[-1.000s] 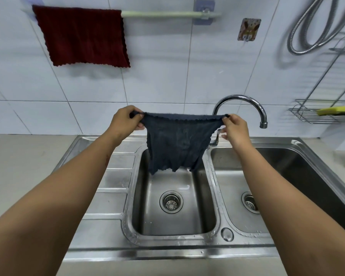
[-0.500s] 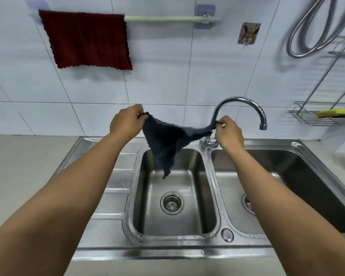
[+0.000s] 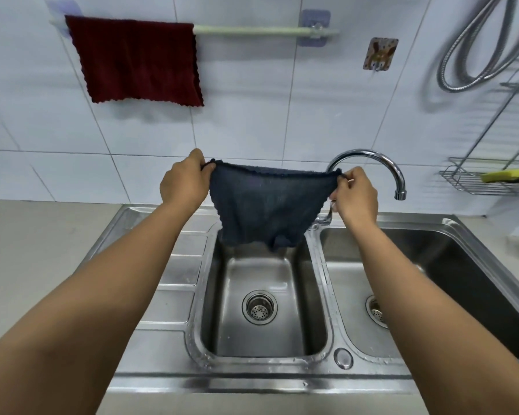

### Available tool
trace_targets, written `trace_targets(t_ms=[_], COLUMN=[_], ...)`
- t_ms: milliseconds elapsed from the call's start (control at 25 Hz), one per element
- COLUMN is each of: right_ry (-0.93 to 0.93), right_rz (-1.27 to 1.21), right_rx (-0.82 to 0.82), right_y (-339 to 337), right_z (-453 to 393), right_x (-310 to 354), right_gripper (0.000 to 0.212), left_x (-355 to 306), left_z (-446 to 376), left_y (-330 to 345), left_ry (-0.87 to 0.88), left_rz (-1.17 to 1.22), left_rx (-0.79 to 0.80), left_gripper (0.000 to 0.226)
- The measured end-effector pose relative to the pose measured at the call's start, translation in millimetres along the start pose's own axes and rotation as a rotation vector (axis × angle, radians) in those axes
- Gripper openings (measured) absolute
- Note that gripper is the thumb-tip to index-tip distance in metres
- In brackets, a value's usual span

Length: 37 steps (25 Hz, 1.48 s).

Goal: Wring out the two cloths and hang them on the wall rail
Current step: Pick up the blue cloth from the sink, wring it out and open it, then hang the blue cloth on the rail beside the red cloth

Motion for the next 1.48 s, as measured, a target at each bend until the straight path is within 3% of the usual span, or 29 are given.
trace_targets(t_ms=[200,360,520,720,1160,1360,1480], right_ry=[-0.009,0.144,0.27,0.252,-0.06,-0.329,-0.553], right_rz=[-0.034,-0.343,-0.644,-0.757,-0.749,-0.532,-0.233], right_rx=[-0.001,0.078,0.138,0.073,-0.116,-0.198,-0.238], right_y=[-0.6,14.7,28.6,36.8,26.4,20.1,29.5], right_z=[-2.7,-7.4,-13.4,-32.7,-120.4,-145.1,-145.6], right_x=[27.0,43.0,68.3,110.4,226.2,284.2,305.0], right_gripper=[0.012,0.013,0.011,0.013,0.023,0.016,0.027], left_x=[3.9,1.8,-5.8,-18.0,-77.5,-109.4,-115.8], left_z=[-12.1,-29.3,-54.6,-92.3,-193.0,-237.4,-252.2], left_y=[-5.3,-11.7,-24.6,-42.6,-98.7,-98.6,-82.5], left_ry=[-0.225,-0.351,-0.347,-0.257,0.081,0.25,0.312], left_rz=[0.379,0.695,0.853,0.927,0.828,0.731,0.559], left_rx=[0.007,-0.029,-0.099,-0.185,-0.327,-0.245,-0.166], left_gripper=[0.026,0.024,0.024,0.019,0.011,0.036,0.047])
Point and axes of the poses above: each hand's wrist, its own z-axis away from the middle knuckle, its own y-axis out of the palm, x = y × z, the point moved 10 cm from there along -z, towards the middle knuckle, and after that the axes turned 8 degrees about -x, right-handed, at the moved point
